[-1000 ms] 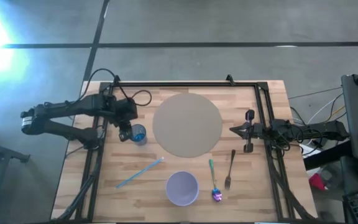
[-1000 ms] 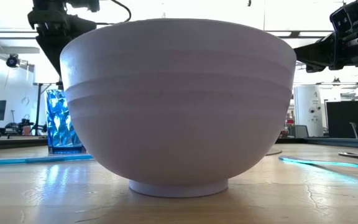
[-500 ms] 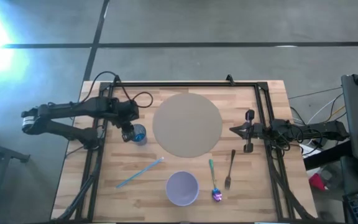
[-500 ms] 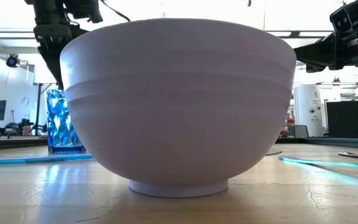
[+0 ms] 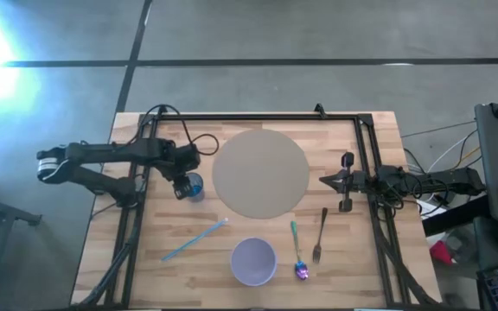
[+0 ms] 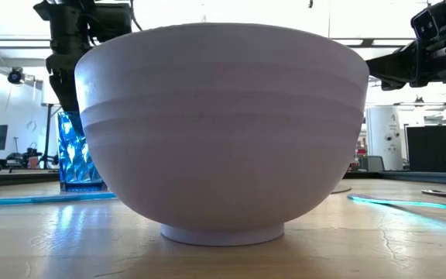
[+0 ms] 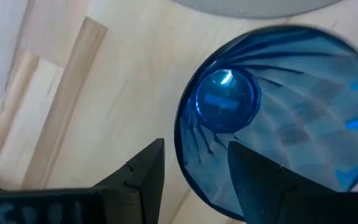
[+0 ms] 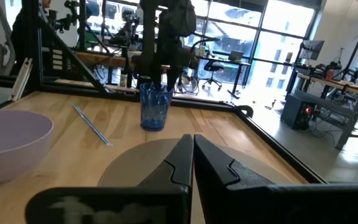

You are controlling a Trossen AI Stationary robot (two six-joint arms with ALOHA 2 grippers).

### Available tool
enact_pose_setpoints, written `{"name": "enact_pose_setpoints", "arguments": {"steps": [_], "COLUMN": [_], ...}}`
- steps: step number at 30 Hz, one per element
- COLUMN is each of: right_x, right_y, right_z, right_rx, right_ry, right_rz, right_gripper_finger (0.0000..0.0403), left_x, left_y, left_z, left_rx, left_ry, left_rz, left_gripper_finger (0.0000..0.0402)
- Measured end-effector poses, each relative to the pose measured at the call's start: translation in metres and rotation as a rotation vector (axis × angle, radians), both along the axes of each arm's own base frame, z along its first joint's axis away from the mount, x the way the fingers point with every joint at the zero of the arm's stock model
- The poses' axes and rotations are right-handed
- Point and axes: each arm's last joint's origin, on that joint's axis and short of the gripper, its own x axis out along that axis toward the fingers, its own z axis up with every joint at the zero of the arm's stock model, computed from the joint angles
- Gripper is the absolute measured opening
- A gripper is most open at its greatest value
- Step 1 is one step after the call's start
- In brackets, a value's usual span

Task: Pick & Place Utensil
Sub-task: Put the blue cup on the top of the table

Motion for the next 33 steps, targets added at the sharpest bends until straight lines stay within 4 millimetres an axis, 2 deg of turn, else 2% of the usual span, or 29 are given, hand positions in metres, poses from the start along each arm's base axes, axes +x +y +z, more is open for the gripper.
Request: {"name": "enact_pose_setpoints", "arguments": {"steps": [3, 6, 13, 20, 26, 33], "right_x": [0.000, 0.000, 0.000, 0.000, 0.000, 0.000], "right_y": [0.000, 0.000, 0.000, 0.000, 0.000, 0.000], "right_z": [0.000, 0.000, 0.000, 0.000, 0.000, 0.000], "right_rx": [0.000, 0.000, 0.000, 0.000, 0.000, 0.000], "right_ry": [0.000, 0.000, 0.000, 0.000, 0.000, 0.000], "right_rz": [0.000, 0.000, 0.000, 0.000, 0.000, 0.000], "right_gripper_finger": [0.0008, 0.0008, 0.0008, 0.0008, 0.0008, 0.0008], "left_x": [0.001, 0.001, 0.002, 0.002, 0.013, 0.018], "left_y": [0.000, 0.000, 0.000, 0.001, 0.016, 0.053], "left_z": [-0.002, -0.003, -0.002, 0.003, 0.037, 0.088], "left_rx": [-0.005, -0.008, -0.018, -0.018, 0.080, 0.304], "left_ry": [0.007, 0.011, 0.005, -0.017, -0.149, -0.331], "left_rz": [0.016, 0.025, 0.031, 0.045, 0.111, 0.255], "left_gripper_finger": [0.0158, 0.0129, 0.0013, 0.0005, 0.0003, 0.0003]}}
